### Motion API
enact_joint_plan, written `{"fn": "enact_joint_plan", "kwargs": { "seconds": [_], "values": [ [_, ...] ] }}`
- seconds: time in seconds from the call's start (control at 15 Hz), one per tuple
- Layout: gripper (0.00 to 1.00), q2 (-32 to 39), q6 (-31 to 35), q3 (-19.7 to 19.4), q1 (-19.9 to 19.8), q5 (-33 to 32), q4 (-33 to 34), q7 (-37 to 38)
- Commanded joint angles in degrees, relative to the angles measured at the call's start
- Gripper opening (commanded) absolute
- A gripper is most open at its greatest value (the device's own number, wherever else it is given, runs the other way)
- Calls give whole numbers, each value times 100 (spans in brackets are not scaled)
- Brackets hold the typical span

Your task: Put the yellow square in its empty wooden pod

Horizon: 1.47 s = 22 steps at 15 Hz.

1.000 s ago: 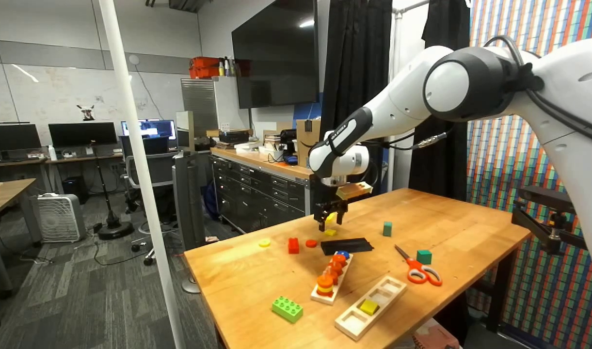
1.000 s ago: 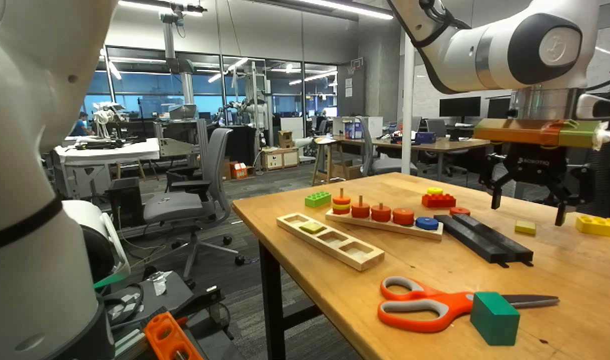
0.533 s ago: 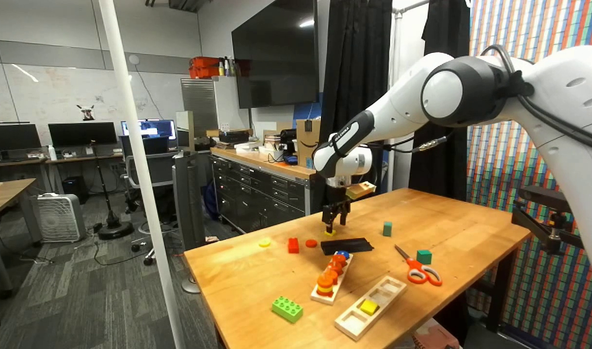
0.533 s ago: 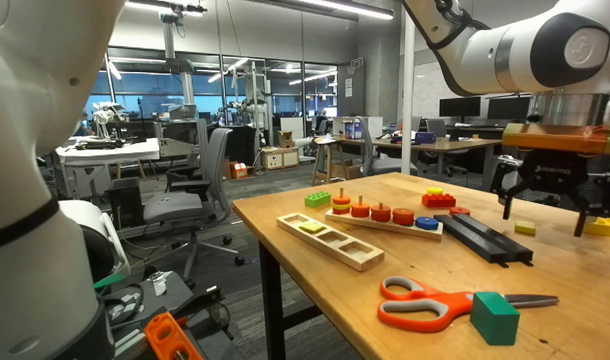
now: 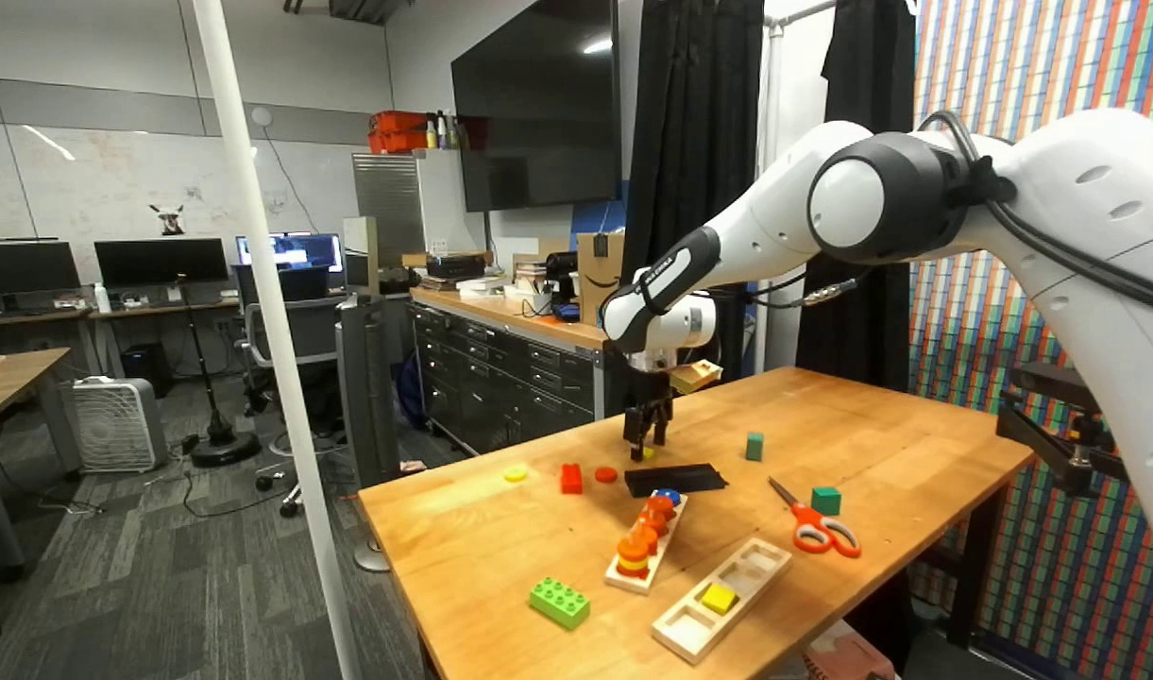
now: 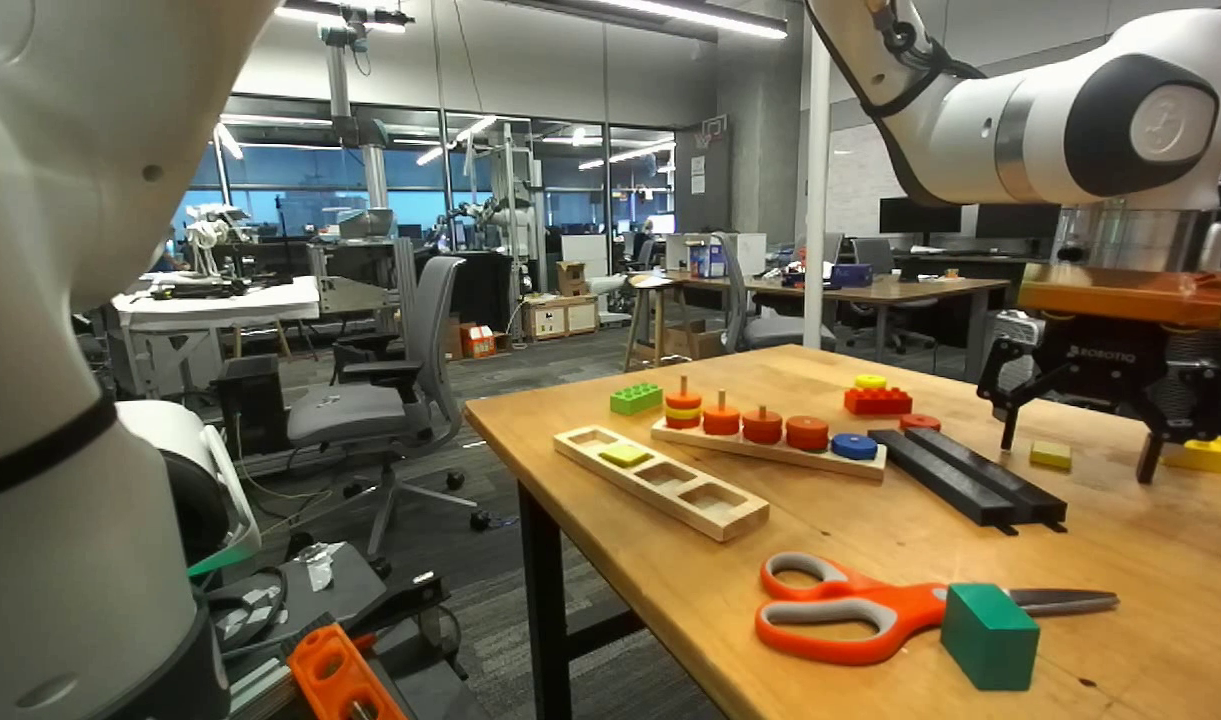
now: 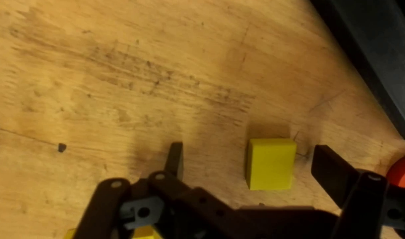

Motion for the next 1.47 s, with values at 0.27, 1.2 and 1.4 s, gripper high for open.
{"fn": "enact_joint_plan", "kwargs": {
  "seconds": [0.27,1.2,1.4],
  "values": [
    [51,194,-204,87,-83,-96,433,-235],
    [22,-1044,-150,-61,378,-307,-965,906],
    [22,-1797,20,-146,597,-438,-1834,1499]
  ]
}}
